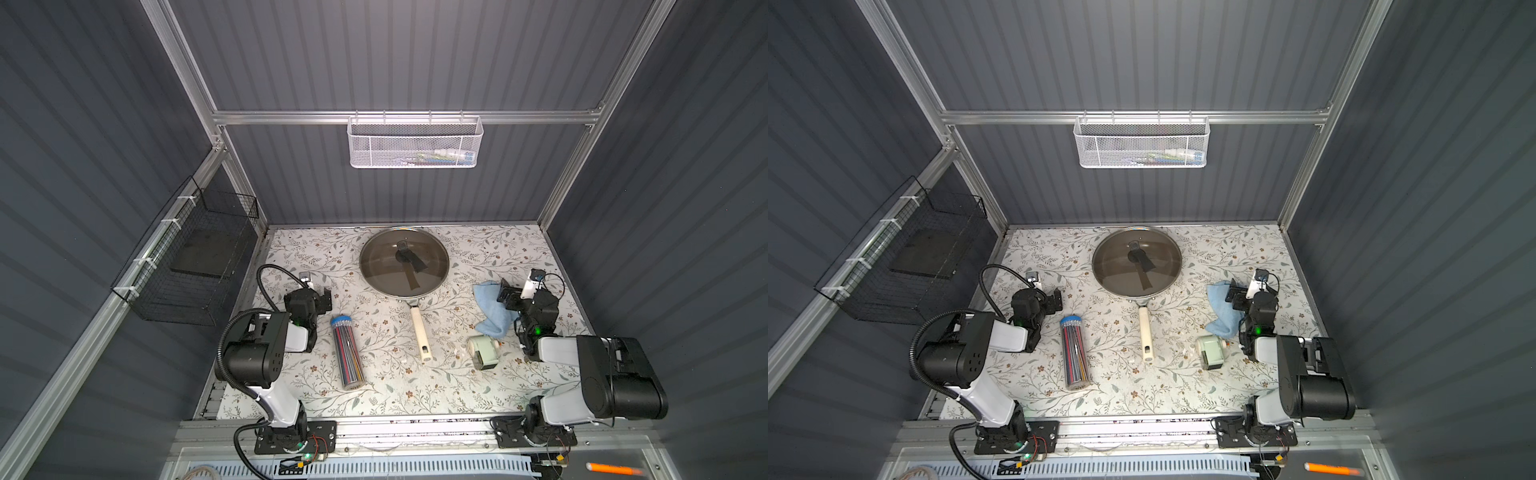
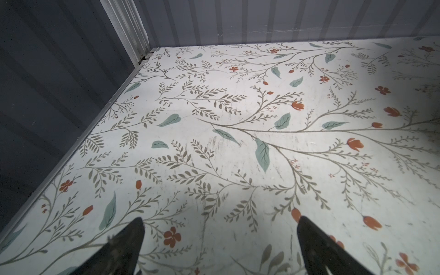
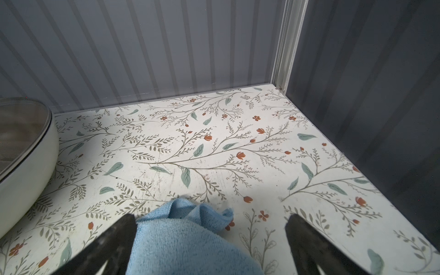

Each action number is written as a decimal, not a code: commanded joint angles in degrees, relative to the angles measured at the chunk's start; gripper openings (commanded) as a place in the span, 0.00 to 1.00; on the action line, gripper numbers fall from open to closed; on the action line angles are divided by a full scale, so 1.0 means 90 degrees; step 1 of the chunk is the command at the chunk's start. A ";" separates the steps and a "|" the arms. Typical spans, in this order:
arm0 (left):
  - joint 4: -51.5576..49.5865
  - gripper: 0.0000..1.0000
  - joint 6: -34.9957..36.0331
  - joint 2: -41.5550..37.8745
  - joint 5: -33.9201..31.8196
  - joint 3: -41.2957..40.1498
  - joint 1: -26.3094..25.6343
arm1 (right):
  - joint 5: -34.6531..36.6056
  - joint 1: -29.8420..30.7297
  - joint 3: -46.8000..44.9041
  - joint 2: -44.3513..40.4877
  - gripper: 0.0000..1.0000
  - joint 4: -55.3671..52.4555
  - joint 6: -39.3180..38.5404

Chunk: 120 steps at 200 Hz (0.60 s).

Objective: Wipe the pot lid with a cloth
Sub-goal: Adjust the cooking pot at the center of the board.

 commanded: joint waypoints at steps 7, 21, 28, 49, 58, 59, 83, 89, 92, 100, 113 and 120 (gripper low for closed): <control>0.0064 1.00 -0.0086 0.0032 0.0052 0.0033 -0.0019 | -0.0035 -0.0009 0.0003 -0.0012 0.99 -0.0034 0.0035; 0.0068 1.00 -0.0091 0.0032 0.0051 0.0034 -0.0017 | -0.0036 -0.0008 0.0002 -0.0010 0.99 -0.0024 0.0035; 0.0068 1.00 -0.0091 0.0032 0.0055 0.0035 -0.0016 | -0.0035 -0.0008 0.0003 -0.0012 0.99 -0.0024 0.0035; 0.0058 1.00 -0.0090 0.0037 0.0054 0.0036 -0.0016 | -0.0042 -0.0007 -0.0005 -0.0012 0.99 -0.0015 0.0030; 0.0067 1.00 -0.0091 0.0031 0.0048 0.0038 -0.0018 | -0.0040 -0.0007 -0.0019 -0.0032 0.99 -0.0005 0.0030; 0.0068 1.00 -0.0091 0.0027 0.0047 0.0035 -0.0017 | -0.0037 -0.0008 -0.0022 -0.0032 0.99 0.0000 0.0028; -0.0413 1.00 0.0004 -0.0173 0.0149 0.0231 -0.0026 | -0.0140 0.0006 0.0094 -0.0340 0.99 -0.0454 -0.0004; -0.0971 1.00 0.0025 -0.0339 0.0178 0.0465 -0.0034 | -0.0150 0.0002 0.0139 -0.0513 0.99 -0.0697 -0.0018; -0.1332 1.00 0.0024 -0.0437 0.0188 0.0596 -0.0035 | -0.0154 0.0002 0.0166 -0.0631 0.99 -0.0844 -0.0028; -0.2233 1.00 -0.0021 -0.0670 0.0176 0.1017 -0.0036 | -0.0163 0.0011 0.0244 -0.0976 0.99 -0.1272 -0.0043; -0.3540 1.00 -0.0141 -0.0957 0.0275 0.1736 -0.0036 | -0.0140 0.0048 0.0429 -0.1635 0.99 -0.2069 0.0070; -0.4260 1.00 -0.0248 -0.1077 0.0381 0.2160 -0.0036 | -0.0248 0.0050 0.0543 -0.2023 0.99 -0.2508 0.0266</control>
